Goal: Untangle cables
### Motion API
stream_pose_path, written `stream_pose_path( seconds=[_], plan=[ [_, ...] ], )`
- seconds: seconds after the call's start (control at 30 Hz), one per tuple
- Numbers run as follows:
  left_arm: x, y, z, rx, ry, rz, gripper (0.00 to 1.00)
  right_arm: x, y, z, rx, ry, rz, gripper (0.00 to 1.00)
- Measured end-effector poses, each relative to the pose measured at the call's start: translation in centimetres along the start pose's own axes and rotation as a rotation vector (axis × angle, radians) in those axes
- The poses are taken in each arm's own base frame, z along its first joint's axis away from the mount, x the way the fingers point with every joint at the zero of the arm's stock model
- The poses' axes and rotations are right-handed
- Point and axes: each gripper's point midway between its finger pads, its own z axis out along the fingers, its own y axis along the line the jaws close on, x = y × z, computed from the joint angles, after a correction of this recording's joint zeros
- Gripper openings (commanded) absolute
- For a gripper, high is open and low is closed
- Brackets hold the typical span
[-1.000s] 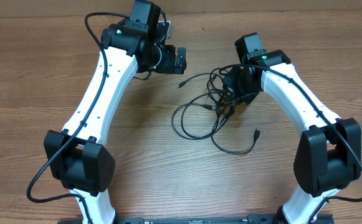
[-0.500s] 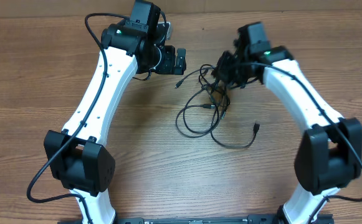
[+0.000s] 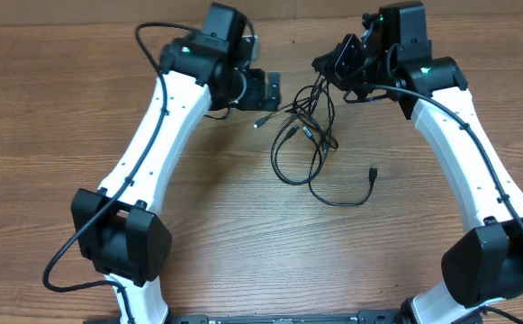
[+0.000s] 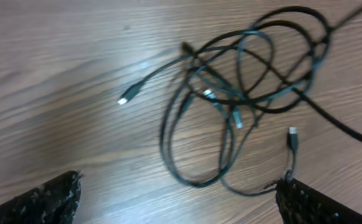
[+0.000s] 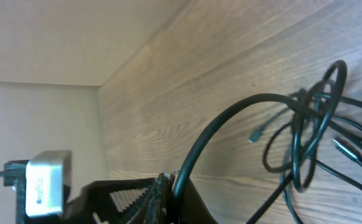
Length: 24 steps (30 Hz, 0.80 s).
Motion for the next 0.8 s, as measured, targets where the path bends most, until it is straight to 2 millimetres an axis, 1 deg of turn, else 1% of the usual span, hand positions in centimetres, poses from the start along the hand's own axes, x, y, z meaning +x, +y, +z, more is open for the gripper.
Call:
stream_pose_path(
  seconds=[0.1,0.13,0.27,0.37,0.5,0.6,0.7,0.8],
  plan=[
    [-0.2,-1.4,1.1,0.024,-0.026,0.033,1.00,-0.2,0.2,0.0,-0.008,-0.006,0.001,0.04],
    [-0.1,-1.7,1.5,0.028,-0.029,0.035,1.00,-0.3,0.3,0.0,-0.013,-0.011,-0.002,0.04],
    [0.0,-2.1,2.9,0.043,-0.045,-0.004,0.99,-0.8,0.9,-0.3,-0.030,-0.036,-0.015,0.04],
    [-0.6,-2.3,3.5,0.058,-0.077,-0.031,1.00,-1.1,1.5,-1.1,-0.034,-0.066,-0.024,0.04],
    [-1.4,-2.7,4.2,0.082,-0.125,-0.036,0.99,-1.8,3.1,-2.6,-0.057,-0.109,-0.047,0.04],
    [-1.9,-3.5,5.0,0.107,-0.163,-0.028,1.00,-2.2,4.5,-3.8,-0.078,-0.133,-0.064,0.04],
    [-2.0,-4.6,5.9,0.138,-0.200,-0.009,1.00,-2.6,5.9,-4.7,-0.105,-0.149,-0.087,0.04],
    [-2.3,-6.1,6.7,0.179,-0.251,0.017,1.00,-2.6,6.8,-5.3,-0.129,-0.151,-0.105,0.04]
  ],
)
